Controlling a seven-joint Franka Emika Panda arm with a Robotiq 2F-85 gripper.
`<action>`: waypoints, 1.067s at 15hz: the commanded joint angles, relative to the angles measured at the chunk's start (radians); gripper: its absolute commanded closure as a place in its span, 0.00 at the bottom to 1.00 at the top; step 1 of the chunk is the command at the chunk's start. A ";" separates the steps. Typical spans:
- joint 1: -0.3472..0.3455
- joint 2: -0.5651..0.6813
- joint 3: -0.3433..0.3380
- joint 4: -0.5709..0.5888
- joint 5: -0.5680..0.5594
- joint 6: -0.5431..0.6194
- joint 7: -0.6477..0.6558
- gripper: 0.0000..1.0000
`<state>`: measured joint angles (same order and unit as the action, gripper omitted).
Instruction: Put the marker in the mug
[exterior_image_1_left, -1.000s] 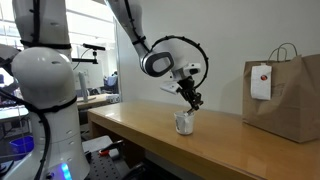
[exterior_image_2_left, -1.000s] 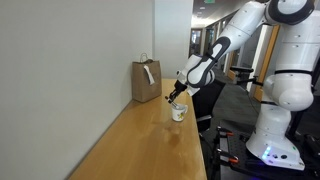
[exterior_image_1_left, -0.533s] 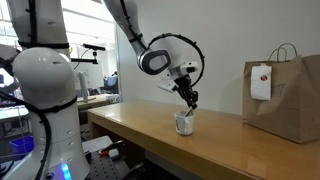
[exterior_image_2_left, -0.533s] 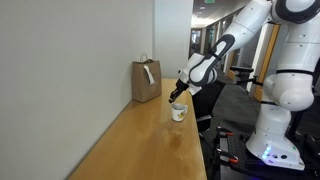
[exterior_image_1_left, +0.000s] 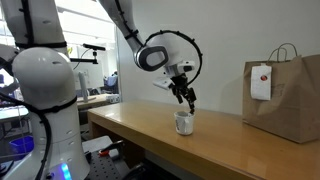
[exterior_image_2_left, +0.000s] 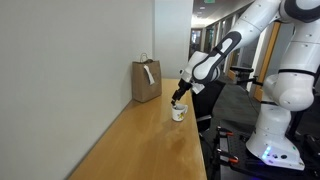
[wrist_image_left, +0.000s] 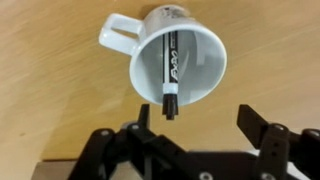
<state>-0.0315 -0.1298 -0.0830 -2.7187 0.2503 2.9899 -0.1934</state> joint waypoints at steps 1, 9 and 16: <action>-0.022 -0.065 -0.001 0.046 -0.133 -0.297 0.027 0.00; -0.003 -0.065 0.036 0.292 -0.315 -0.799 0.024 0.00; 0.006 -0.046 0.045 0.381 -0.328 -0.838 0.013 0.00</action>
<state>-0.0265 -0.1955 -0.0373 -2.3740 -0.0547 2.1900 -0.1722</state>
